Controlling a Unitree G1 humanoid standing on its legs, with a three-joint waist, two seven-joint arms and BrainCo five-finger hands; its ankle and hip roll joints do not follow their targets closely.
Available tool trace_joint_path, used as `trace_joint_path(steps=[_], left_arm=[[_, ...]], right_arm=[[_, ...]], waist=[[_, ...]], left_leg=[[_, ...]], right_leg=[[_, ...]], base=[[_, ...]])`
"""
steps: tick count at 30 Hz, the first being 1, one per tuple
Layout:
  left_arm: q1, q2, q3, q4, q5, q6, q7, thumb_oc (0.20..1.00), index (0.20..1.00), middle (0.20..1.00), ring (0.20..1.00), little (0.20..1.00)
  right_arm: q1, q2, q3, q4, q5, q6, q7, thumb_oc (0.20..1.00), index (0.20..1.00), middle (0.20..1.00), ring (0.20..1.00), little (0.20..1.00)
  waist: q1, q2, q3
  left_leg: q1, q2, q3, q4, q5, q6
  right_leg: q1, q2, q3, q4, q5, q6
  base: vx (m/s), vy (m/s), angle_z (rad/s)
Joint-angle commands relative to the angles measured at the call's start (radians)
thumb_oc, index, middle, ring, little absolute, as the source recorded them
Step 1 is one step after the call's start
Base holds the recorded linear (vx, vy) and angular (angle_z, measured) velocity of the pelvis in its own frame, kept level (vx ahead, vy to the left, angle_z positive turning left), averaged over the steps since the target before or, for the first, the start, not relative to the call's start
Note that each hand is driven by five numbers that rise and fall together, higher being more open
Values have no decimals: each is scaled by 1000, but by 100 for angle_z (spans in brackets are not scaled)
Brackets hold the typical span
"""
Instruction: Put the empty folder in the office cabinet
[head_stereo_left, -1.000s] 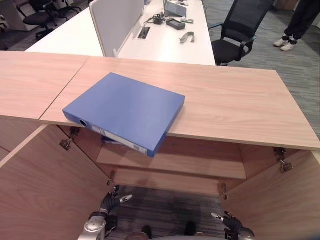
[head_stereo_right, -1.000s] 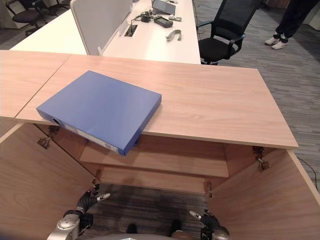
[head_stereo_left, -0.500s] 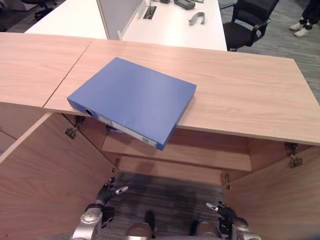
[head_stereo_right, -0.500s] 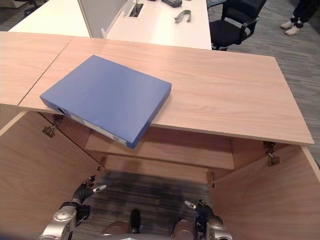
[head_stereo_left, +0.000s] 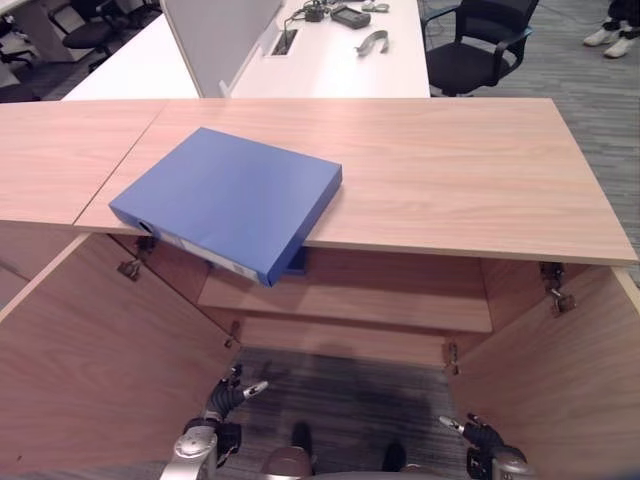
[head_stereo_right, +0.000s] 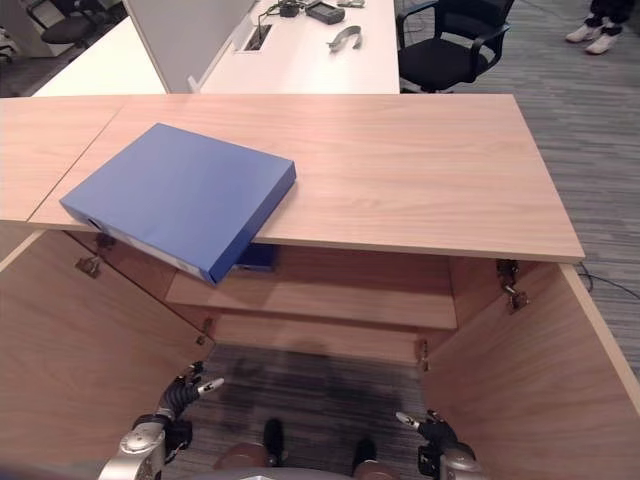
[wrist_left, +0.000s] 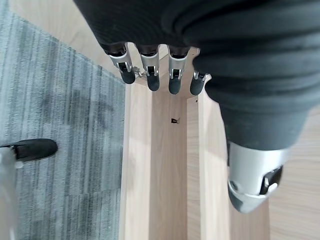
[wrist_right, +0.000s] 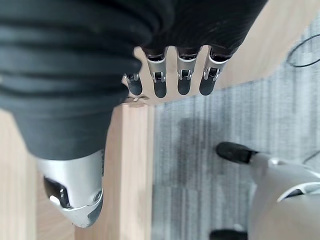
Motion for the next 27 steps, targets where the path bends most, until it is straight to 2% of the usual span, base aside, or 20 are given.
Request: trace_joint_path(steps=[1, 4, 5, 8, 13, 17, 18, 22, 27], left_arm=[[-46, 26, -15, -52, -42, -39, -3, 1000, 1000, 1000, 1000, 1000], [-38, 23, -15, -61, -50, -39, -5, 1000, 1000, 1000, 1000, 1000], [-34, 21, -21, -61, -47, -36, -8, 1000, 1000, 1000, 1000, 1000], [-29, 20, -25, -60, -41, -31, -11, 1000, 1000, 1000, 1000, 1000], [-43, 32, -36, -78, -9, -33, -14, 1000, 1000, 1000, 1000, 1000], [-53, 38, -38, -83, -1, -36, -8, 1000, 1000, 1000, 1000, 1000], [-58, 50, -27, -86, 14, -38, -1, 1000, 1000, 1000, 1000, 1000], [-61, 72, -14, -99, 57, -42, 9, 1000, 1000, 1000, 1000, 1000], [-29, 162, 83, -294, 248, -61, 87, 1000, 1000, 1000, 1000, 1000]], right_arm=[[-54, -15, -15, -8, -3, -22, -4, 1000, 1000, 1000, 1000, 1000], [-60, -20, -19, 1, -1, -20, -3, 1000, 1000, 1000, 1000, 1000], [-58, -19, -25, 5, 4, -18, -2, 1000, 1000, 1000, 1000, 1000], [-50, -17, -34, 7, 11, -18, 1, 1000, 1000, 1000, 1000, 1000], [-42, 3, -54, 0, 30, -14, -4, 1000, 1000, 1000, 1000, 1000], [-37, 17, -63, 1, 40, -11, -7, 1000, 1000, 1000, 1000, 1000], [-30, 35, -71, -2, 54, -10, -8, 1000, 1000, 1000, 1000, 1000], [-27, 46, -74, 3, 53, -9, -7, 1000, 1000, 1000, 1000, 1000], [-18, 66, -91, 13, 45, -15, -13, 1000, 1000, 1000, 1000, 1000]], waist=[[-25, -38, 34], [-33, -31, 23], [-50, -19, 7], [-57, -3, -10], [-68, -2, -26], [-74, -4, -29], [-72, -12, -34], [-68, -22, -37], [-37, -41, -39]], left_leg=[[-7, 31, -36, 127, -139, 21], [29, 50, -60, 127, -150, 13], [66, 76, -46, 89, -159, 14], [107, 84, -19, 19, -158, 15], [158, 48, 8, -64, -165, 28], [153, 25, -6, -71, -178, 39], [144, 4, -12, -71, -185, 51], [145, -13, -17, -71, -194, 61], [148, -31, -19, -71, -204, 72]], right_leg=[[43, -58, -16, 14, -58, 80], [30, -57, -17, 19, -57, 81], [22, -58, -27, 23, -56, 86], [24, -51, -33, 26, -53, 90], [17, -86, -42, 41, -18, 111], [1, -109, -28, 44, -1, 123], [-3, -128, -24, 50, 7, 132], [-2, -144, -20, 58, 12, 139], [5, -163, -23, 57, 25, 155]], base=[[-129, 51, -16], [-27, 66, 2], [-7, 145, 24], [5, 115, 17], [-25, 142, 11], [-39, 117, 5], [-53, 151, 6], [-5, 85, 8], [2, 39, 6]])
